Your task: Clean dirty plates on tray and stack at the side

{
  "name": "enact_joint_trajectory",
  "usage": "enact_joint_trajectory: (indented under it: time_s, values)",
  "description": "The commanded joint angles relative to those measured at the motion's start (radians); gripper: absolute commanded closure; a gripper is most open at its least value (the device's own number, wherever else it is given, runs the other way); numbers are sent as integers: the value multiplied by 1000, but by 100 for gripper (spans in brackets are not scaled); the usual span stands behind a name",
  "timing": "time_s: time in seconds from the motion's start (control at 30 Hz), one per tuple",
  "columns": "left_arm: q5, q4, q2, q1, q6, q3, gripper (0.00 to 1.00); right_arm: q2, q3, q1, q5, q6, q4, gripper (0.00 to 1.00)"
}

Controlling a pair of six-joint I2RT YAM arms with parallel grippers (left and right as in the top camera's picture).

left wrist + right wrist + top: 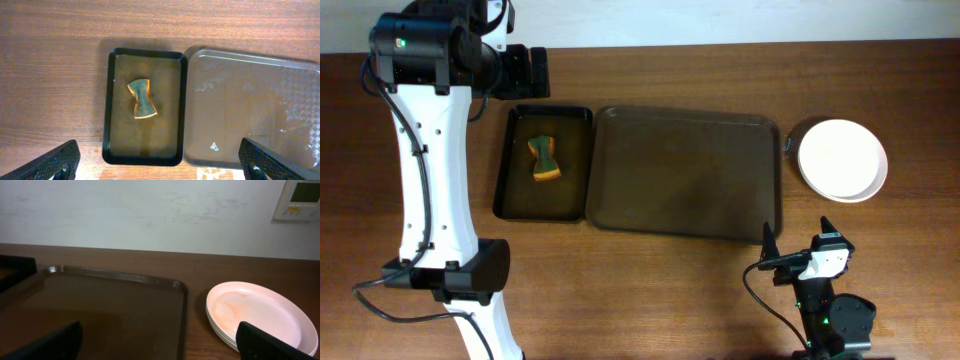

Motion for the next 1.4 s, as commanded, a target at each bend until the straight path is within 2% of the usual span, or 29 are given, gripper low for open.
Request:
enact_joint_trajectory:
  time_s: [0.0, 0.47, 0.53, 0.6, 0.7, 0.87, 1.03, 1.13, 1.37]
  values:
    - [-4, -1, 2, 2, 8, 1, 0, -6, -6, 6, 13, 11, -4, 2]
    - [-7, 30, -30, -7, 8, -25, 0, -6, -6, 6, 13, 11, -4, 2]
    - [-3, 182, -138, -10, 8, -209, 0, -6, -6, 6, 13, 11, -4, 2]
    - [-4, 487, -361, -10, 8, -629, 0, -6, -6, 6, 13, 11, -4, 2]
    - [-55, 793, -655, -8, 12, -1113, 0, -6, -6, 6, 13, 11, -4, 2]
    - [-93, 1131, -1116, 37, 79, -1692, 0, -6, -6, 6, 13, 11, -4, 2]
    - [-49, 1359, -1497, 109, 80, -2083, 0, -6, -6, 6, 13, 11, -4, 2]
    - [-45, 1524, -1714, 109, 132, -2314, 0, -6, -6, 6, 13, 11, -4, 2]
    - [-30, 1688, -1955, 89, 235, -2583, 0, -6, -6, 6, 13, 11, -4, 2]
